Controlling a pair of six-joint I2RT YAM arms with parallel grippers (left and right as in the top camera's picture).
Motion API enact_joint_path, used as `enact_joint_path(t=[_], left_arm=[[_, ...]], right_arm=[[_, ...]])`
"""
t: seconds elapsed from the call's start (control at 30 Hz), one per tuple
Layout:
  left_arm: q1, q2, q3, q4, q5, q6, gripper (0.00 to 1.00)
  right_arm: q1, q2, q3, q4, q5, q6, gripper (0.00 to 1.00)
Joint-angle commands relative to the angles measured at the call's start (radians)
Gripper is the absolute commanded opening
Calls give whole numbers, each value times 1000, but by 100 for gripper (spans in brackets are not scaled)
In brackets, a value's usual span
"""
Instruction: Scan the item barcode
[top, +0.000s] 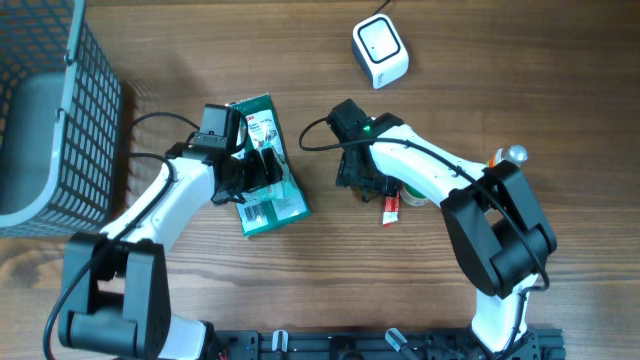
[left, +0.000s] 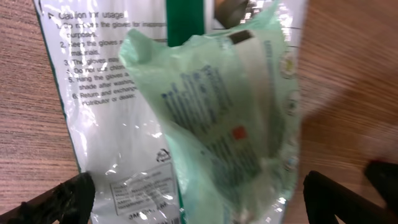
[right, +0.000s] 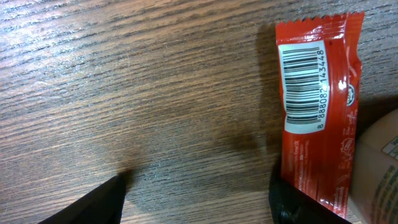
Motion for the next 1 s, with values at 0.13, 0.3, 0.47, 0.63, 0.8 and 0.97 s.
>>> enact_joint_path(t=[0.13,0.3,0.47,0.63,0.8,0.97], left_arm=[[4,64,-19,-7,-216,20,100],[5,53,-11,-19,-296,51,100],[11,-23,71,-148,-294,39,100],[11,-158,87,-236,-291,30,100],[11,-155,84,-247,-256,29,91],[11,-103,84,-206,-223,4,51]], right_arm=[[-2,30,-15,3,-29,-14,74],[-2,30,-15,9,-29,-13,75],[-2,30,-15,12,-29,-14,75],[-2,30,-15,14,-29,-14,75],[-2,30,-15,14,-29,-14,75],[-2,30,-15,13,-37,-15,75]])
